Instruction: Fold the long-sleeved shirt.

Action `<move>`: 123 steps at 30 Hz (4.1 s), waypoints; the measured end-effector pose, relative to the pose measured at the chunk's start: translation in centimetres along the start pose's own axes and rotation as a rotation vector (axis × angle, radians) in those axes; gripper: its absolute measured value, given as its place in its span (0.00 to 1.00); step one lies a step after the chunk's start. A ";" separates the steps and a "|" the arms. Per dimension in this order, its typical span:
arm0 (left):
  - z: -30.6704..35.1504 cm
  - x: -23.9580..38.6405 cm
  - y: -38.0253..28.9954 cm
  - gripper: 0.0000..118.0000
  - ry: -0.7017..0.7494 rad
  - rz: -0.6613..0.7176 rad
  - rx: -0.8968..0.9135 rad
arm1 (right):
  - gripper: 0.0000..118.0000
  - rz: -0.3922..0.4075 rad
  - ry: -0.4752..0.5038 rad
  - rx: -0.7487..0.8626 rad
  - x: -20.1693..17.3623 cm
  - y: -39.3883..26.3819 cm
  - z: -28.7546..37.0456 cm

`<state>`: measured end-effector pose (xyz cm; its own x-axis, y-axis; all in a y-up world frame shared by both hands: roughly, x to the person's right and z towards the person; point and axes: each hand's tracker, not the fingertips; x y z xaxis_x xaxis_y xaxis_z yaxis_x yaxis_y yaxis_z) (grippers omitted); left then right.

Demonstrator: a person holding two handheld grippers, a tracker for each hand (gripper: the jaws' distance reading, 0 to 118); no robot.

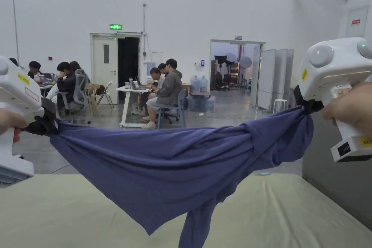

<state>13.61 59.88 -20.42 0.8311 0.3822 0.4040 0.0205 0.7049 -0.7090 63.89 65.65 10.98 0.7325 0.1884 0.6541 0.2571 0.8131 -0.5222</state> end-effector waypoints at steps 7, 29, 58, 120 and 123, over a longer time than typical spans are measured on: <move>-9.9 -3.0 -8.3 0.00 0.074 -0.006 -0.190 | 0.00 -0.030 0.086 -0.187 -1.8 -9.4 -9.7; -3.0 -16.9 -41.0 0.00 0.001 -0.080 -0.758 | 0.00 0.309 0.322 -0.448 0.3 -51.0 2.2; 11.6 -16.0 -48.0 1.00 -0.041 0.079 -0.269 | 0.82 0.076 0.310 -0.385 3.1 -52.4 12.6; 8.3 -11.9 -51.3 0.00 0.001 -0.113 -0.487 | 0.00 0.161 0.261 -0.624 -9.7 -42.9 -15.1; 9.2 -11.9 -51.0 0.00 -0.010 -0.102 -0.466 | 0.00 0.102 0.326 -0.512 -7.0 -41.3 -9.2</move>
<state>-2.44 24.84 16.26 0.8066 0.3325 0.4887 0.3505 0.3967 -0.8484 53.88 25.69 22.93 0.9037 0.0071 0.4282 0.3865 0.4172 -0.8226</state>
